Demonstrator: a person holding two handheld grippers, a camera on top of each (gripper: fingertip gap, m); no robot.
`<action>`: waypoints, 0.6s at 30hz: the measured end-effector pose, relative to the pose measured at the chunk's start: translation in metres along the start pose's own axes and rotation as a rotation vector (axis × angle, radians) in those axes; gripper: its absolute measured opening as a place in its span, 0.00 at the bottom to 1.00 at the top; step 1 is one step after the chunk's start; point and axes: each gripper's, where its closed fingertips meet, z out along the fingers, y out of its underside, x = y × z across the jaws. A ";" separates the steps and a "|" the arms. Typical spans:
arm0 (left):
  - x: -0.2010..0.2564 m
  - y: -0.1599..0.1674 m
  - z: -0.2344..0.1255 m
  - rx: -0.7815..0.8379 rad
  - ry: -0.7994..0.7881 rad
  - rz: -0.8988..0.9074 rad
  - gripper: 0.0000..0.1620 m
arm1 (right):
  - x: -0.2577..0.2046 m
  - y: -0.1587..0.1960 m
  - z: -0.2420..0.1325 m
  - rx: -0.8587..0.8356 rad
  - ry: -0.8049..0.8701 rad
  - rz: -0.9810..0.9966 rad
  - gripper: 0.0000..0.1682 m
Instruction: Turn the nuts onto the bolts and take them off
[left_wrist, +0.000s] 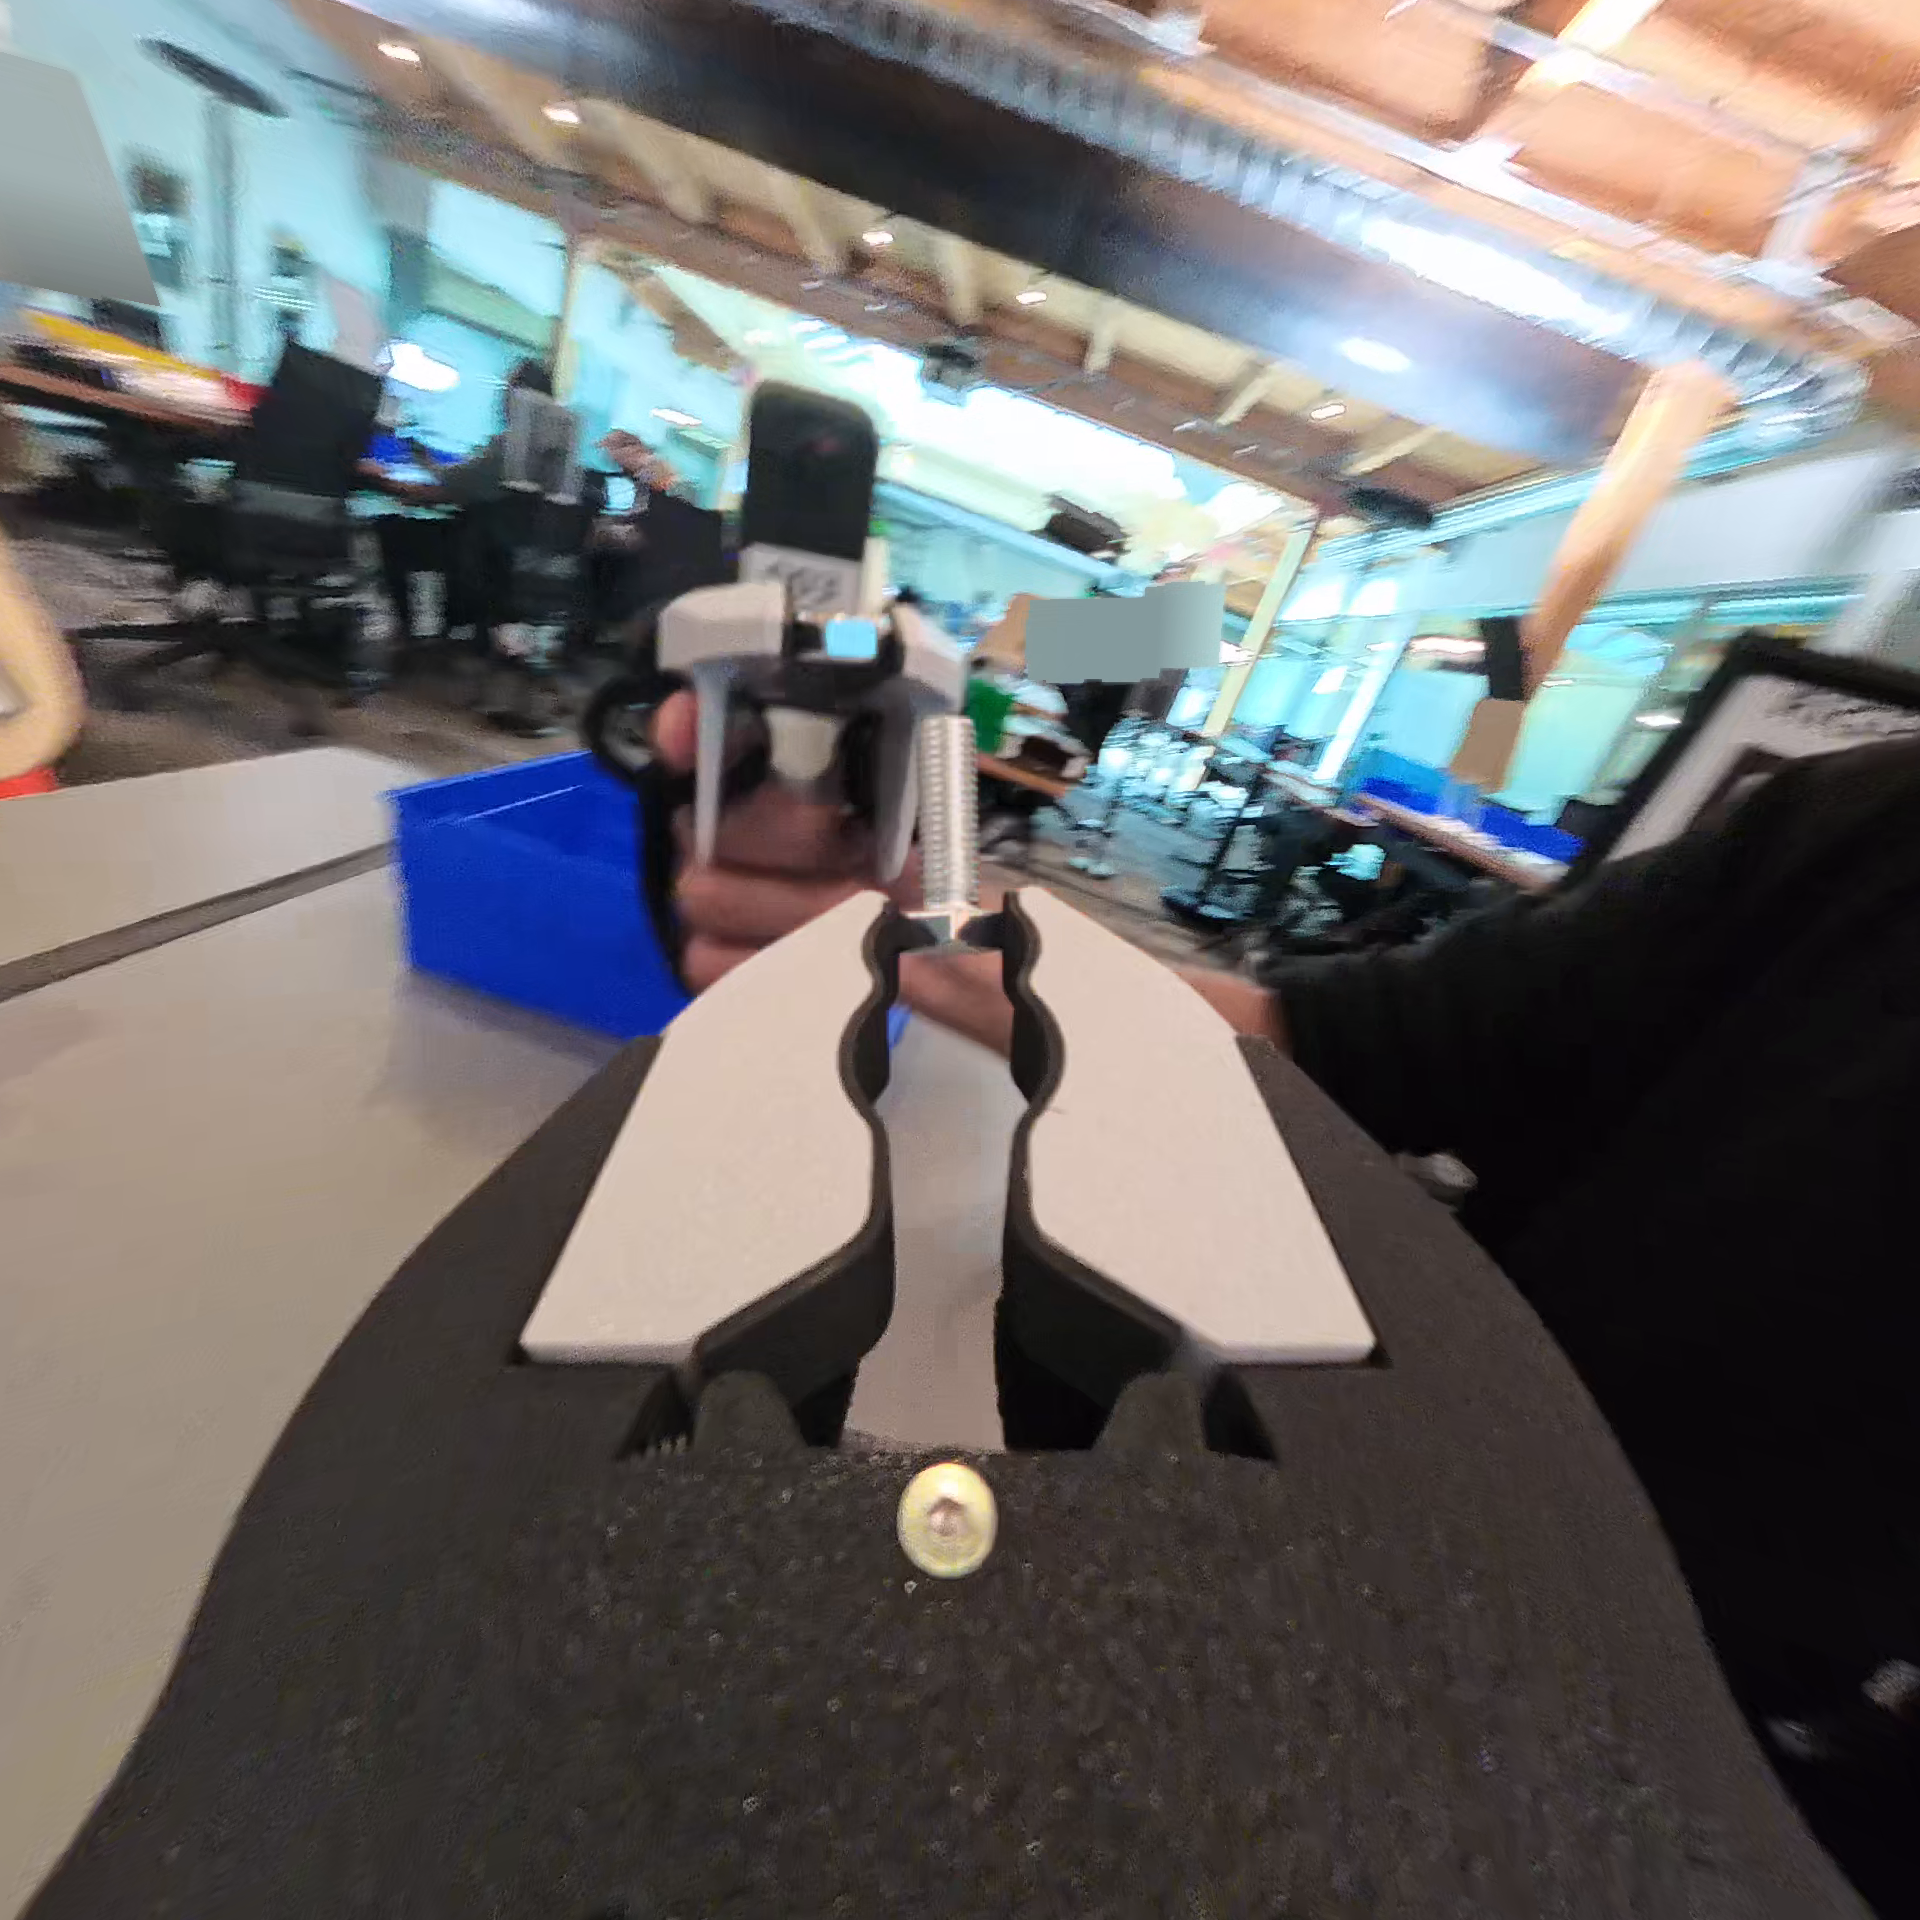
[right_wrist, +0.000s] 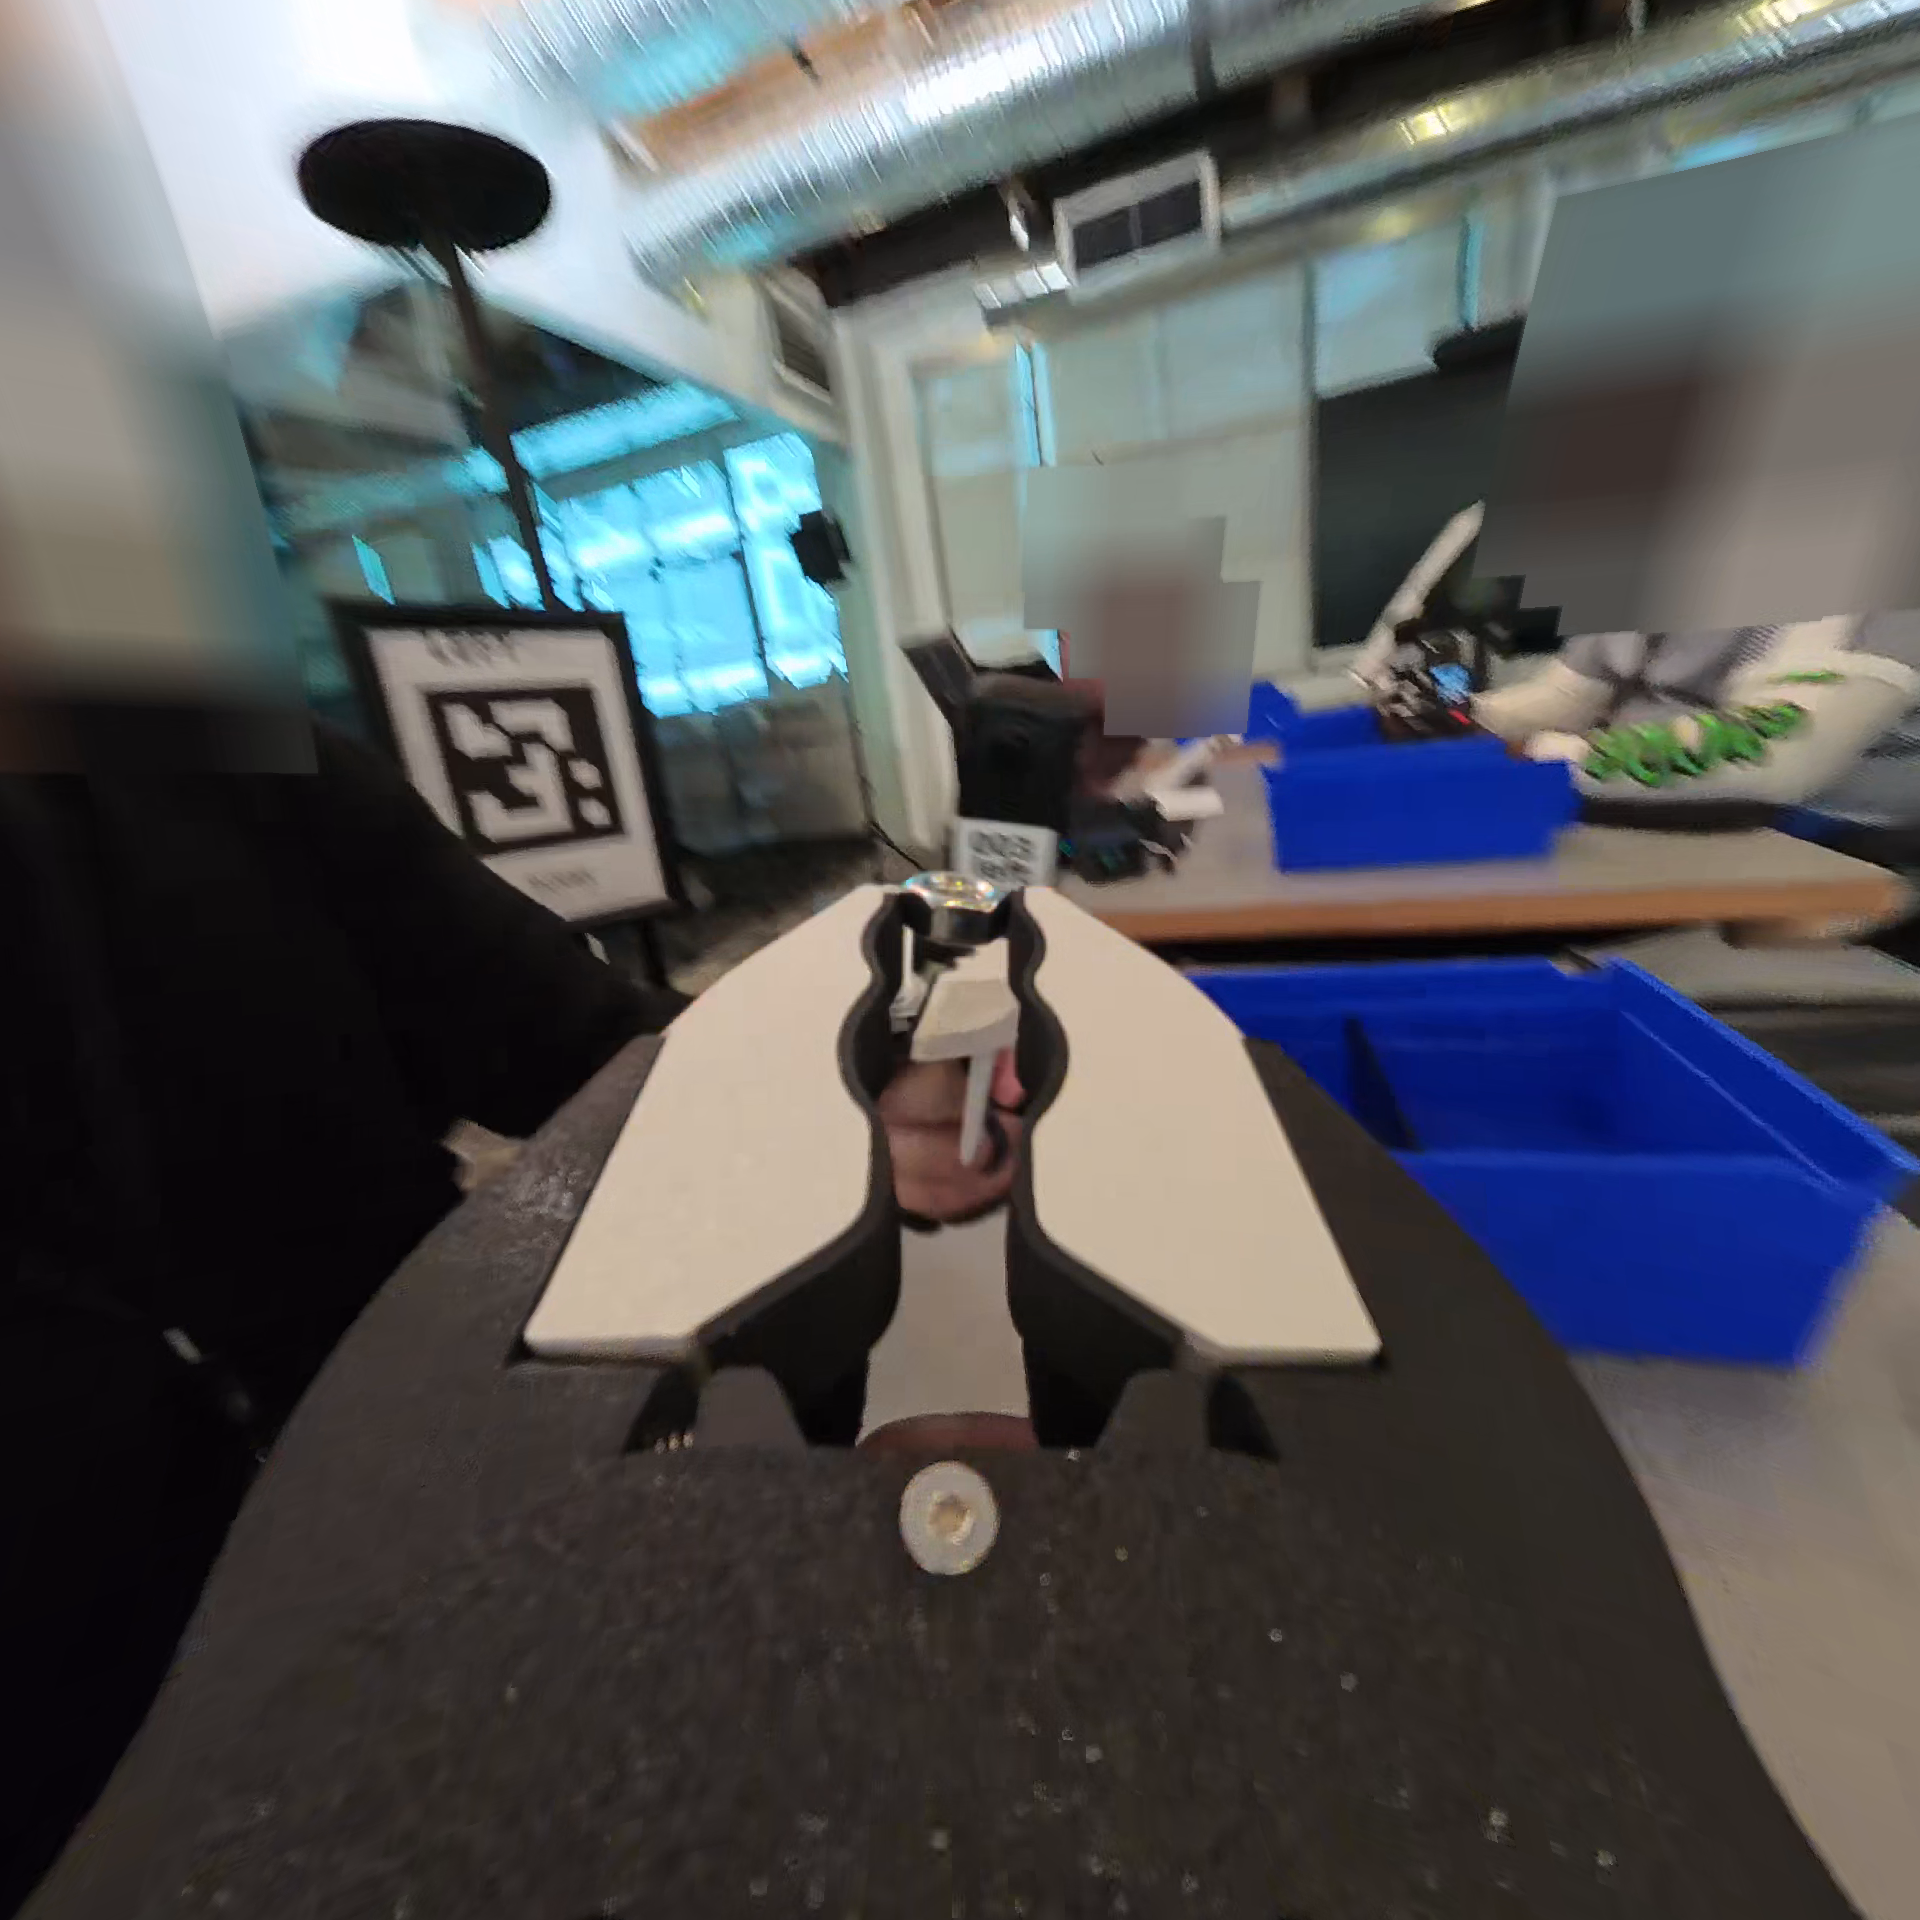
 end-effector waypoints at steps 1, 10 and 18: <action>0.004 -0.006 0.008 0.006 0.058 -0.017 0.11 | -0.005 -0.006 0.001 0.055 -0.048 0.022 0.11; 0.012 -0.025 0.046 0.102 0.339 -0.263 0.11 | -0.020 -0.032 -0.004 0.320 -0.250 0.050 0.11; 0.008 -0.021 0.047 0.148 0.421 -0.379 0.11 | -0.021 -0.025 -0.008 0.345 -0.290 0.071 0.11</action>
